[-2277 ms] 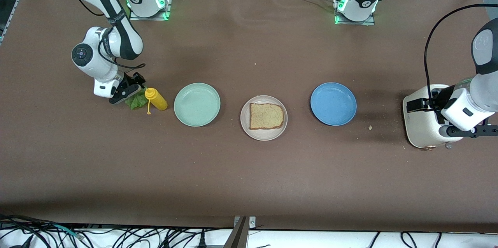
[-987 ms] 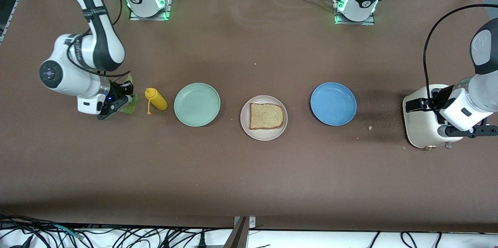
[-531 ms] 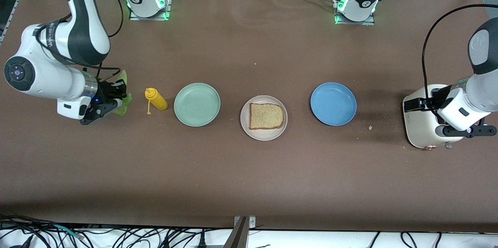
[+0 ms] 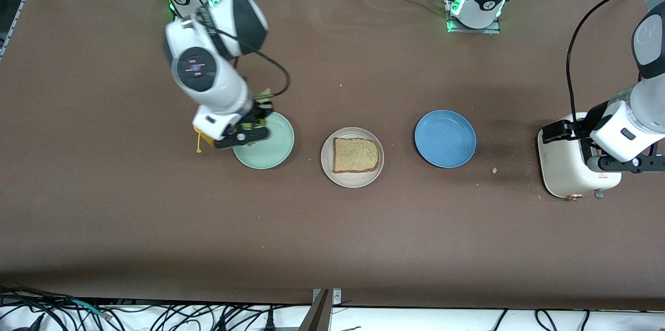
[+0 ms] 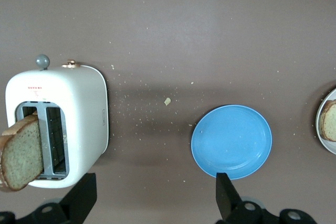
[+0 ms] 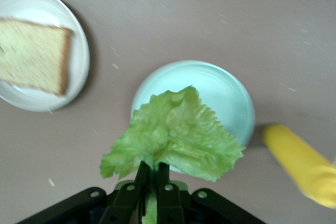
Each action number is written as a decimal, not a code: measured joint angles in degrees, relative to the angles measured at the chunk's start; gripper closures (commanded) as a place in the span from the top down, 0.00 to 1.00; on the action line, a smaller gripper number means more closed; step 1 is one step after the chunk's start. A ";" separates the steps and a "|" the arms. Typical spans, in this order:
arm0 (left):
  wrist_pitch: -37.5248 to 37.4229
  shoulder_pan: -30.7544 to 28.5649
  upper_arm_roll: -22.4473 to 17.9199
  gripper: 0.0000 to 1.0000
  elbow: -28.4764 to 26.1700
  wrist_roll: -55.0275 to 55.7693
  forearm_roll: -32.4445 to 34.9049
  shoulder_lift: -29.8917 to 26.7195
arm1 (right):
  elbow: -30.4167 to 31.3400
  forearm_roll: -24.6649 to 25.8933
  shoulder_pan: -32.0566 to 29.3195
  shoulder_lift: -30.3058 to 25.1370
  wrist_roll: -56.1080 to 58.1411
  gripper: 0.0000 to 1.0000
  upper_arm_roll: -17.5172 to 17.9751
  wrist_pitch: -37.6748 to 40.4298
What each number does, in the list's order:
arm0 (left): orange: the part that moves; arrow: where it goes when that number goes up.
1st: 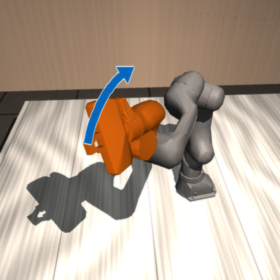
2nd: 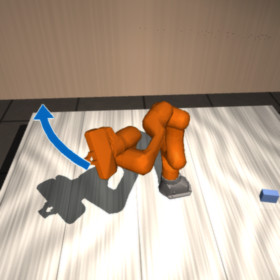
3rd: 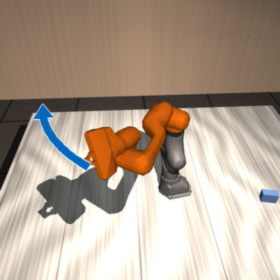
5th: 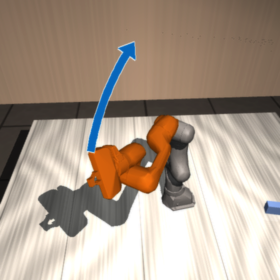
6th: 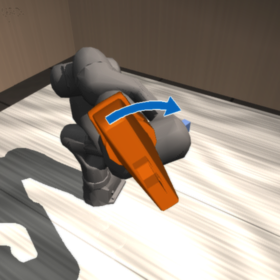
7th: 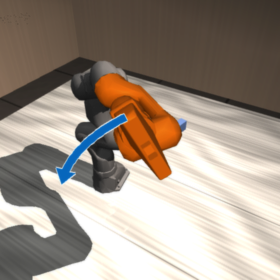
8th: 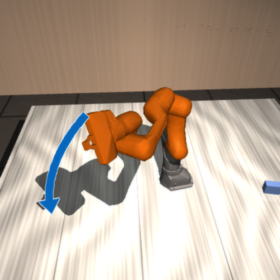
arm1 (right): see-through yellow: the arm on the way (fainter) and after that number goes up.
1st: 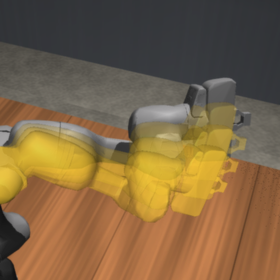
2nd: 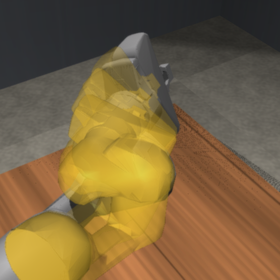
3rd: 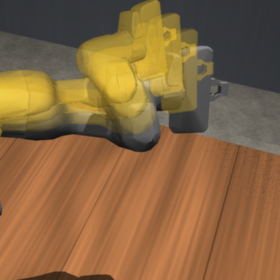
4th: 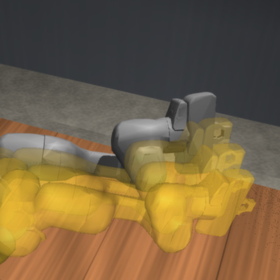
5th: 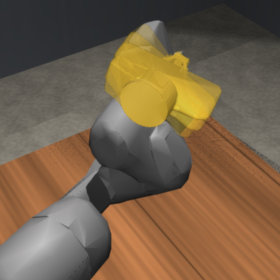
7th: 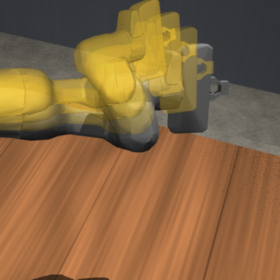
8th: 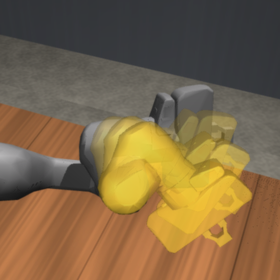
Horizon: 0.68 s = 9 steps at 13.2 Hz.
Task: Make sandwich in beige plate with both arms
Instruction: 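Carry the lettuce over the toast on the beige plate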
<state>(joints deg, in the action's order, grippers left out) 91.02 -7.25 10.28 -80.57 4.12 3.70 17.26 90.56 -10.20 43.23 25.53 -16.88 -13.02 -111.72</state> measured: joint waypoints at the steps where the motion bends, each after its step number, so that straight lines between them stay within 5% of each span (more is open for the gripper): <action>1: 0.00 -0.05 0.00 1.00 -1.53 0.00 -0.41 -0.99 | -1.40 -1.07 1.66 2.40 -3.60 0.00 0.02 -3.05; 5: 0.89 -0.10 0.00 1.00 -5.57 0.04 -0.50 -2.82 | -6.42 -8.91 6.44 12.89 -15.86 0.00 0.45 -14.77; 9: 2.66 -0.16 -0.02 1.00 -6.66 0.04 -0.50 -2.68 | -11.66 -10.54 7.11 20.92 -25.27 0.00 3.13 -26.01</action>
<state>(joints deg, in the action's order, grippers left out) 93.68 -7.41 10.26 -87.23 4.17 3.20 14.58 78.90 -20.74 50.34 46.45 -42.16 -9.89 -137.73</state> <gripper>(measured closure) 0.000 0.903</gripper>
